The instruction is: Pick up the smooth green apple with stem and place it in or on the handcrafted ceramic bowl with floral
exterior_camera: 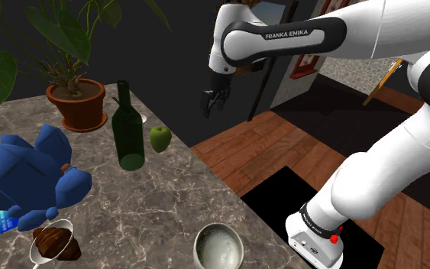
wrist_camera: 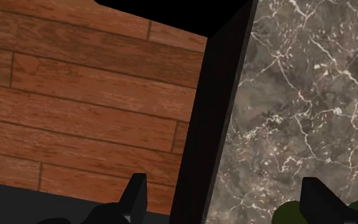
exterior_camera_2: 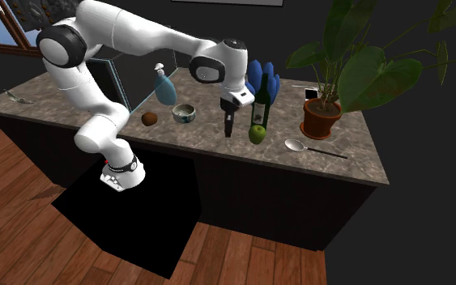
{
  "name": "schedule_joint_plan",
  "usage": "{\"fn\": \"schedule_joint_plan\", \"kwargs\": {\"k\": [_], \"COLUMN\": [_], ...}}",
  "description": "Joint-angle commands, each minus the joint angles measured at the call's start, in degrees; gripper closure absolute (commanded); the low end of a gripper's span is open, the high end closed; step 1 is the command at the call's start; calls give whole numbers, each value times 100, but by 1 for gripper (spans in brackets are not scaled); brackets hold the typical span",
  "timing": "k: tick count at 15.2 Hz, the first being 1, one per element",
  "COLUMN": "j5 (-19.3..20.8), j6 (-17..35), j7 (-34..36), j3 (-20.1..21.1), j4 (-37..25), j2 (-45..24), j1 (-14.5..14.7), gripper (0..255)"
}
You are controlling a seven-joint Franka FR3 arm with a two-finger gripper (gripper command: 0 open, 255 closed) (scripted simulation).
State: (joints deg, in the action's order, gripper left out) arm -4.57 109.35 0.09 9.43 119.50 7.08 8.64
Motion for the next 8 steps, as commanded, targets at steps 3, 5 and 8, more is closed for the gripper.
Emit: {"fn": "schedule_joint_plan", "kwargs": {"k": [3, 5, 8], "j5": [75, 137, 249], "j6": [85, 92, 60], "j7": [166, 248, 368], "j3": [196, 278, 381], "j4": [-606, -956, -1531], "j2": [-825, -1249, -1896], "j1": [166, 257, 411], "gripper": [0, 0, 0]}}
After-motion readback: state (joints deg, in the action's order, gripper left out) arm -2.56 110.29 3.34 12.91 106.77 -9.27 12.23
